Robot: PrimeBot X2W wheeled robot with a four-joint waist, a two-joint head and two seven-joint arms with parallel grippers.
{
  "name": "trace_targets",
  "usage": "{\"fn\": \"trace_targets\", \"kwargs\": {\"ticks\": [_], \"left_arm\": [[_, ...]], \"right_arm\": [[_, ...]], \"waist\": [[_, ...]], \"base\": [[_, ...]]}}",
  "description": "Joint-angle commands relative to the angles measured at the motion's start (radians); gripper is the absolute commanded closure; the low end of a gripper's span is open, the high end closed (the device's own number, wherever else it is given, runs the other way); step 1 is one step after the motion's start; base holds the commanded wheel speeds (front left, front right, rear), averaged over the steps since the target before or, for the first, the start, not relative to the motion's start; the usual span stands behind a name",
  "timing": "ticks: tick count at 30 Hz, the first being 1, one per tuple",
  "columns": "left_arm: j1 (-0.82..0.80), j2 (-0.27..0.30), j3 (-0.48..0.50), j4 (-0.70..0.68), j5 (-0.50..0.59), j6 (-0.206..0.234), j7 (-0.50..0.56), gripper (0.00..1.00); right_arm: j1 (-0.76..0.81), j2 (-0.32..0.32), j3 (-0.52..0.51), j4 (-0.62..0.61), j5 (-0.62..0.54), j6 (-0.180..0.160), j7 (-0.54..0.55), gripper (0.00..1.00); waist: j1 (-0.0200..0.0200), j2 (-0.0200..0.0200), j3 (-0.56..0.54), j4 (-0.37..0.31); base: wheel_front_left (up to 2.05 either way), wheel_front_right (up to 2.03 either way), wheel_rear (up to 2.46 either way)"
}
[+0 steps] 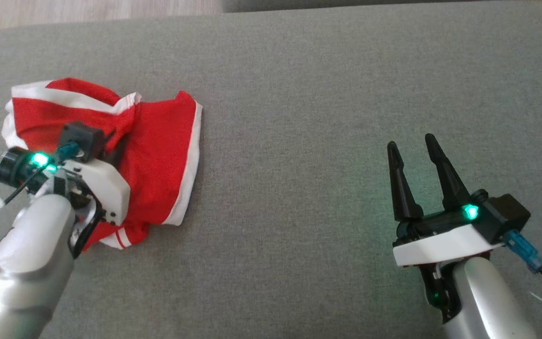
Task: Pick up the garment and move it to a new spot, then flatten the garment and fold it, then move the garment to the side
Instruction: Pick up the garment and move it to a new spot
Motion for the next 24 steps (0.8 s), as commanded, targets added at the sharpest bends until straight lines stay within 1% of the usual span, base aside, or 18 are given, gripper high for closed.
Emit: {"fn": "trace_targets", "kwargs": {"ticks": [1, 5, 8, 10, 13, 18, 24], "left_arm": [[-0.068, 0.05, 0.06, -0.029, 0.012, 0.026, -0.049, 1.0], [-0.079, 0.042, 0.107, -0.071, 0.017, 0.084, -0.208, 1.0], [-0.078, 0.043, 0.131, -0.126, 0.023, 0.111, -0.313, 1.0], [-0.071, 0.045, 0.141, -0.172, 0.028, 0.123, -0.35, 1.0], [-0.051, 0.054, 0.152, -0.255, 0.033, 0.134, -0.376, 1.0], [-0.011, 0.074, 0.147, -0.392, 0.049, 0.145, -0.386, 1.0], [0.005, 0.075, 0.112, -0.537, 0.077, 0.154, -0.373, 1.0]], "right_arm": [[-0.026, -0.004, 0.023, -0.025, 0.003, -0.001, -0.011, 0.0], [-0.015, -0.004, 0.024, -0.016, 0.001, -0.001, -0.011, 0.0], [-0.004, -0.004, 0.021, -0.011, 0.005, -0.001, -0.011, 0.0], [0.007, -0.004, 0.02, -0.007, 0.008, -0.001, -0.011, 0.0], [0.019, -0.004, 0.028, 0.0, 0.011, -0.001, -0.011, 0.0], [0.024, -0.004, 0.042, 0.005, 0.023, -0.001, -0.011, 0.0], [0.015, -0.004, 0.043, -0.006, 0.031, -0.001, -0.011, 0.0]], "waist": [[0.0, 0.0, -0.014, 0.001], [0.0, 0.0, -0.047, 0.003], [0.0, 0.0, -0.075, 0.009], [0.0, 0.0, -0.094, 0.014], [0.0, 0.0, -0.117, 0.014], [0.0, 0.0, -0.143, 0.002], [0.0, 0.0, -0.148, -0.047]], "base": [[0.0, 0.0, 0.0], [0.0, 0.0, 0.0], [0.0, 0.0, 0.0], [0.0, 0.0, 0.0], [0.0, 0.0, 0.0], [0.0, 0.0, 0.0], [0.0, 0.0, 0.0]]}}
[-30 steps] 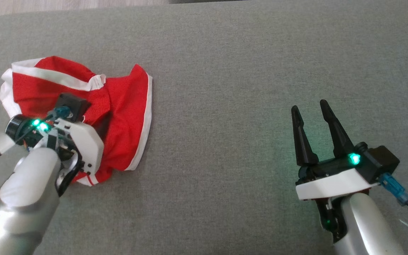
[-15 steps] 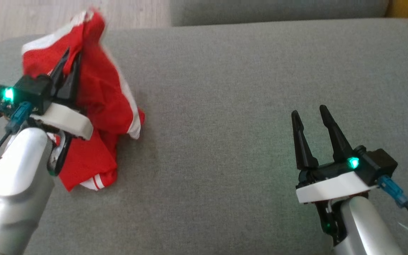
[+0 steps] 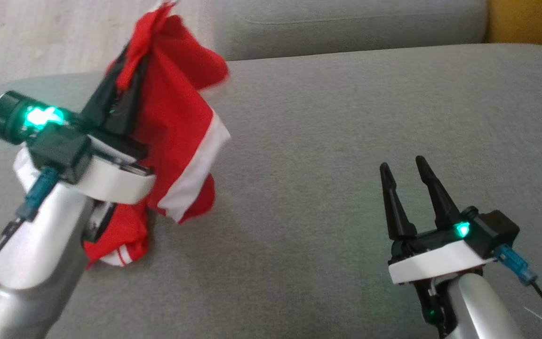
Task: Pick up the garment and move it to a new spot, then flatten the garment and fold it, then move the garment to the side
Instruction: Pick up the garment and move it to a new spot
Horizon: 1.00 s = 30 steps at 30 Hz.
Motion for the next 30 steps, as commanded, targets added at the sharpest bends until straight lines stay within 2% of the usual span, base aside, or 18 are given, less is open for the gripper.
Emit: {"fn": "trace_targets", "kwargs": {"ticks": [1, 6, 11, 17, 23, 27, 28, 29, 30], "left_arm": [[-0.052, 0.036, 0.031, -0.053, 0.011, 0.003, 0.011, 1.0], [-0.086, 0.033, -0.013, -0.101, 0.044, -0.019, 0.035, 1.0], [-0.168, 0.021, -0.084, -0.094, 0.095, -0.084, 0.059, 1.0], [-0.297, -0.001, -0.187, -0.013, 0.142, -0.154, 0.061, 1.0], [-0.444, -0.027, -0.328, 0.12, 0.157, -0.173, 0.042, 1.0], [-0.543, -0.054, -0.439, 0.214, 0.129, -0.174, 0.011, 1.0], [-0.563, -0.062, -0.456, 0.238, 0.121, -0.174, 0.003, 0.82], [-0.592, -0.078, -0.467, 0.295, 0.11, -0.174, -0.007, 0.0], [-0.6, -0.087, -0.477, 0.322, 0.106, -0.174, -0.01, 0.0]], "right_arm": [[-0.035, -0.004, 0.017, -0.041, 0.013, -0.001, -0.011, 0.0], [-0.057, -0.004, 0.01, -0.059, 0.024, -0.001, -0.011, 0.0], [-0.089, -0.004, -0.004, -0.089, 0.042, -0.001, -0.011, 0.0], [-0.13, -0.004, -0.012, -0.139, 0.091, -0.001, -0.011, 0.0], [-0.163, -0.004, 0.004, -0.179, 0.146, -0.001, -0.011, 0.0], [-0.175, -0.004, 0.008, -0.194, 0.171, -0.001, -0.011, 0.0], [-0.176, -0.004, 0.007, -0.196, 0.173, -0.001, -0.011, 0.0], [-0.177, -0.004, 0.002, -0.199, 0.176, -0.001, -0.011, 0.0], [-0.178, -0.004, -0.002, -0.199, 0.175, -0.001, -0.011, 0.0]], "waist": [[0.0002, -0.0001, 0.005, -0.028], [0.0002, -0.0001, 0.032, -0.095], [0.0002, -0.0001, 0.092, -0.197], [0.0002, -0.0001, 0.182, -0.324], [0.0002, -0.0001, 0.275, -0.435], [0.0002, -0.0001, 0.313, -0.472], [0.0002, -0.0001, 0.318, -0.474], [0.0002, -0.0001, 0.324, -0.473], [0.0002, -0.0001, 0.325, -0.468]], "base": [[0.0, 0.0, 0.0], [0.0, 0.0, 0.0], [0.0, 0.0, 0.0], [0.0, 0.0, 0.0], [0.0, 0.0, 0.0], [0.0, 0.0, 0.0], [0.0, 0.0, 0.0], [0.0, 0.0, 0.0], [0.0, 0.0, 0.0]]}}
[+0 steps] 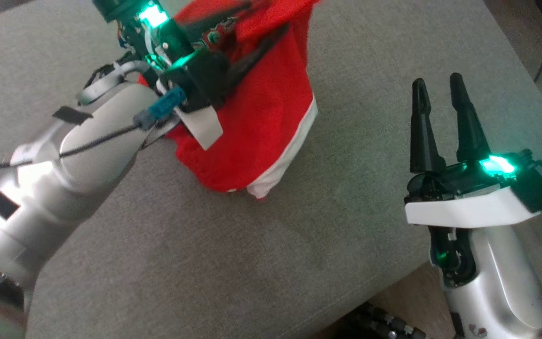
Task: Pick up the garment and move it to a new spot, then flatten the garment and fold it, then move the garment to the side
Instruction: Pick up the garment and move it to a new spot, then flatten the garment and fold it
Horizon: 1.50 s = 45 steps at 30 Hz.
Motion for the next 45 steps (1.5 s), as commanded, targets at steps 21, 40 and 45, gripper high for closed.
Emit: {"fn": "trace_targets", "kwargs": {"ticks": [21, 40, 45], "left_arm": [[0.307, 0.048, 0.394, -0.15, -0.127, 0.169, -0.02, 0.0], [0.881, -0.123, 0.665, -0.348, -0.08, 0.198, -0.02, 0.0], [0.888, -0.153, 0.697, -0.337, -0.048, 0.161, -0.02, 0.0]], "right_arm": [[0.027, -0.004, -0.06, 0.019, -0.151, -0.001, -0.006, 0.0], [0.116, -0.004, -0.038, 0.082, -0.216, -0.001, -0.006, 0.0], [0.102, -0.004, 0.027, 0.167, -0.247, -0.001, -0.006, 0.0]], "waist": [[-0.0003, 0.0, -0.16, 0.308], [-0.0003, 0.0, -0.261, 0.434], [-0.0003, 0.0, -0.254, 0.456]], "base": [[0.0, 0.0, 0.0], [0.0, 0.0, 0.0], [0.0, 0.0, 0.0]]}}
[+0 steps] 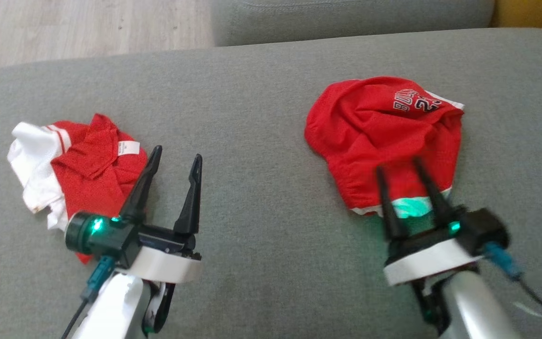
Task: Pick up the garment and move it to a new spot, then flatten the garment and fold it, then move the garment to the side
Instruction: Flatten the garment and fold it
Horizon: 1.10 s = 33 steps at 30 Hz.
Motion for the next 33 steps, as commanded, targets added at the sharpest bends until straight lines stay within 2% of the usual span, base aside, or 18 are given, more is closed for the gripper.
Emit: {"fn": "trace_targets", "kwargs": {"ticks": [1, 7, 13, 20, 21, 22, 23, 30, 33], "left_arm": [[-0.032, 0.004, 0.046, -0.025, 0.01, -0.007, -0.005, 0.0], [-0.03, -0.036, 0.064, -0.002, 0.041, -0.048, -0.005, 0.0], [-0.043, -0.074, 0.079, 0.02, 0.067, -0.079, -0.005, 0.0], [-0.049, -0.1, 0.1, 0.035, 0.087, -0.101, -0.005, 0.0], [-0.049, -0.103, 0.103, 0.037, 0.09, -0.103, -0.005, 0.0], [-0.048, -0.106, 0.107, 0.038, 0.093, -0.106, -0.005, 0.0], [-0.048, -0.108, 0.111, 0.038, 0.096, -0.108, -0.005, 0.0], [-0.047, -0.119, 0.139, 0.04, 0.116, -0.121, -0.005, 0.0], [-0.047, -0.125, 0.15, 0.036, 0.123, -0.126, -0.005, 0.0]], "right_arm": [[-0.037, -0.004, 0.041, 0.002, -0.012, -0.001, -0.006, 0.0], [-0.142, -0.004, 0.102, 0.224, -0.075, -0.001, 0.079, 0.0], [-0.238, -0.004, 0.064, 0.401, -0.133, -0.001, 0.178, 0.0], [-0.288, -0.004, 0.049, 0.529, -0.099, -0.001, 0.246, 0.0], [-0.294, -0.004, 0.056, 0.542, -0.081, -0.001, 0.248, 0.34], [-0.3, -0.004, 0.063, 0.551, -0.058, -0.001, 0.244, 0.82], [-0.308, -0.004, 0.074, 0.555, -0.035, -0.001, 0.234, 1.0], [-0.379, -0.004, 0.252, 0.489, 0.128, -0.001, 0.07, 1.0], [-0.416, -0.004, 0.344, 0.46, 0.186, -0.001, 0.041, 1.0]], "waist": [[0.0, -0.0001, 0.004, 0.008], [0.0, -0.0001, 0.022, 0.042], [0.0, -0.0001, 0.039, 0.085], [0.0, -0.0001, 0.047, 0.11], [0.0, -0.0001, 0.048, 0.112], [0.0, -0.0001, 0.048, 0.113], [0.0, -0.0001, 0.049, 0.113], [0.0, -0.0001, 0.049, 0.103], [0.0, -0.0001, 0.046, 0.101]], "base": [[0.0, 0.0, 0.0], [0.0, 0.0, 0.0], [0.0, 0.0, 0.0], [0.0, 0.0, 0.0], [0.0, 0.0, 0.0], [0.0, 0.0, 0.0], [0.0, 0.0, 0.0], [0.0, 0.0, 0.0], [0.0, 0.0, 0.0]]}}
